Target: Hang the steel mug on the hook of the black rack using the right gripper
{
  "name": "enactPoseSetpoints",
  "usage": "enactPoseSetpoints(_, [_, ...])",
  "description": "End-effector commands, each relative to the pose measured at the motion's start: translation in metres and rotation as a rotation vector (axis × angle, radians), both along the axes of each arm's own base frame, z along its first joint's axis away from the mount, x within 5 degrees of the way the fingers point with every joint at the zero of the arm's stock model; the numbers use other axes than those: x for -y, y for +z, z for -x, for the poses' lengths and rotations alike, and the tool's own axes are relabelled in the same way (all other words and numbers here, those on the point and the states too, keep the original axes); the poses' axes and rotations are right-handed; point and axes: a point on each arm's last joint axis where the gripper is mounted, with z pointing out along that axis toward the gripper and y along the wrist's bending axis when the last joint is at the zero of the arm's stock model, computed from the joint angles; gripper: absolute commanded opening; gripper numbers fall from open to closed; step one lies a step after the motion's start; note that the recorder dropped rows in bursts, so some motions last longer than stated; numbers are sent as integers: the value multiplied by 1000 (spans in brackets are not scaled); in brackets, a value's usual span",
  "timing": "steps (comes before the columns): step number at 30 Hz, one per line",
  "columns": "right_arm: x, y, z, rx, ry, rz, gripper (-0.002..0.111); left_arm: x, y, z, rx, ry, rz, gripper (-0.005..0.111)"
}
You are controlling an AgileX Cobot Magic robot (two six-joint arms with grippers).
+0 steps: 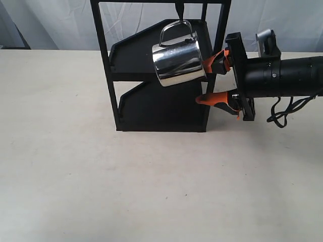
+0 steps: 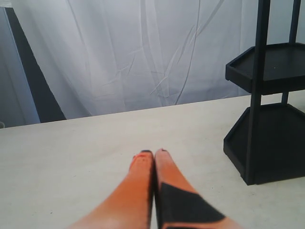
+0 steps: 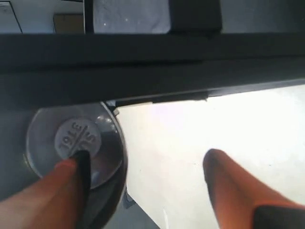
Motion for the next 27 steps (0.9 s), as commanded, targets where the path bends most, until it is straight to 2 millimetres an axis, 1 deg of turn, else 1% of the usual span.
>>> enactPoseSetpoints(1, [0, 6, 2, 19, 13, -19, 66, 0, 1, 0, 9, -5, 3, 1])
enactPoseSetpoints(4, [1, 11, 4, 42, 6, 1, 66, 0, 1, 0, 9, -5, 3, 1])
enactPoseSetpoints(7, [5, 16, 5, 78, -9, 58, 66, 0, 1, 0, 9, -5, 3, 1])
enactPoseSetpoints(11, [17, 30, 9, 131, -32, 107, 66, 0, 1, 0, 9, -5, 3, 1])
enactPoseSetpoints(15, [30, 45, 18, 176, -42, 174, 66, 0, 1, 0, 9, -5, 3, 1])
enactPoseSetpoints(18, [35, 57, 29, 204, -24, 233, 66, 0, 1, 0, 9, -5, 3, 1])
enactPoseSetpoints(19, [36, 61, 34, 215, -9, 264, 62, 0, 1, 0, 9, -5, 3, 1])
enactPoseSetpoints(21, [38, 70, 46, 247, 17, 329, 47, 0, 1, 0, 9, -5, 3, 1])
enactPoseSetpoints(25, [44, 85, 70, 346, 103, 495, -1, 0, 1, 0, 9, -5, 3, 1])
enactPoseSetpoints(27, [45, 90, 84, 366, 172, 535, 2, 0, 1, 0, 9, -5, 3, 1])
